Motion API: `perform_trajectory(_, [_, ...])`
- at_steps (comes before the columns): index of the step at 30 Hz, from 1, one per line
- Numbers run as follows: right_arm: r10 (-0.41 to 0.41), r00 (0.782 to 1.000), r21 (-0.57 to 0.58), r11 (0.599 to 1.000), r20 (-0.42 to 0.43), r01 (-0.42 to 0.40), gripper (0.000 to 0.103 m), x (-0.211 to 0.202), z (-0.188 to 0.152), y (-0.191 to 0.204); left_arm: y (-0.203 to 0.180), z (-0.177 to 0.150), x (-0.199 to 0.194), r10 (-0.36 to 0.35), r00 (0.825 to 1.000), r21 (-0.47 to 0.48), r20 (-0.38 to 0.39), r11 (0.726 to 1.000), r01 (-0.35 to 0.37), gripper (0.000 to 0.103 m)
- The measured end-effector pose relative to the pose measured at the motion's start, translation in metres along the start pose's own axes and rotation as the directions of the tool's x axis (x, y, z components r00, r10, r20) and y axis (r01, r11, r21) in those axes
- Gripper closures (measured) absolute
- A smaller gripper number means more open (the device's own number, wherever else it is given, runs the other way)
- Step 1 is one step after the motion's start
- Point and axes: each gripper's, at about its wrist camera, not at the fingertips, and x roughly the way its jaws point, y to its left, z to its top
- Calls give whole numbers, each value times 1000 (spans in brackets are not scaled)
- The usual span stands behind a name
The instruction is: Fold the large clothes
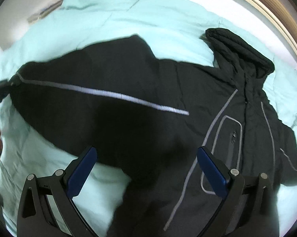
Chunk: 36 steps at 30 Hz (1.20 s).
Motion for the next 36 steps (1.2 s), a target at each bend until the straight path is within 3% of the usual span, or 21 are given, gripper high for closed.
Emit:
perform_trajectory(3, [47, 998, 40, 998, 49, -49, 14, 2, 19, 2, -7, 2, -51, -57, 994, -3, 95, 998, 58, 88])
perform_trajectory(5, [70, 994, 63, 995, 87, -76, 15, 3, 30, 4, -3, 0, -78, -32, 990, -12, 134, 999, 34, 88])
perform_trajectory(7, [88, 990, 76, 992, 112, -97, 18, 8, 36, 8, 11, -6, -80, -9, 995, -52, 101, 999, 14, 88])
perform_trajectory(8, [96, 989, 78, 991, 111, -105, 26, 12, 38, 10, 18, -10, -73, 6, 998, -68, 67, 998, -2, 88])
perform_trajectory(11, [157, 987, 96, 982, 44, -161, 49, 41, 37, 20, 30, -30, -49, 84, 996, -76, -34, 993, -86, 89])
perform_trajectory(13, [168, 986, 97, 981, -18, -165, 49, 62, 32, 26, 24, -36, -47, 106, 994, -53, -32, 993, -108, 89])
perform_trajectory(16, [156, 982, 42, 988, -108, -152, 49, 93, 28, 35, 8, -32, -62, 85, 996, -1, 13, 996, -85, 89])
perform_trajectory(21, [250, 963, 97, 966, -101, -241, 49, 74, 33, 15, -45, -24, -89, 54, 996, 154, 69, 986, -65, 89])
perform_trajectory(27, [245, 968, 205, 951, -47, -231, 48, 33, 10, -41, -133, -42, -114, -104, 992, 311, 73, 947, 76, 89])
perform_trajectory(31, [210, 978, 272, 942, -20, -197, 48, 12, -17, -84, -200, -68, -117, -204, 979, 408, 19, 895, 179, 90])
perform_trajectory(36, [161, 987, 347, 926, -9, -148, 48, -17, -41, -142, -284, -110, -102, -304, 948, 490, -93, 815, 309, 90])
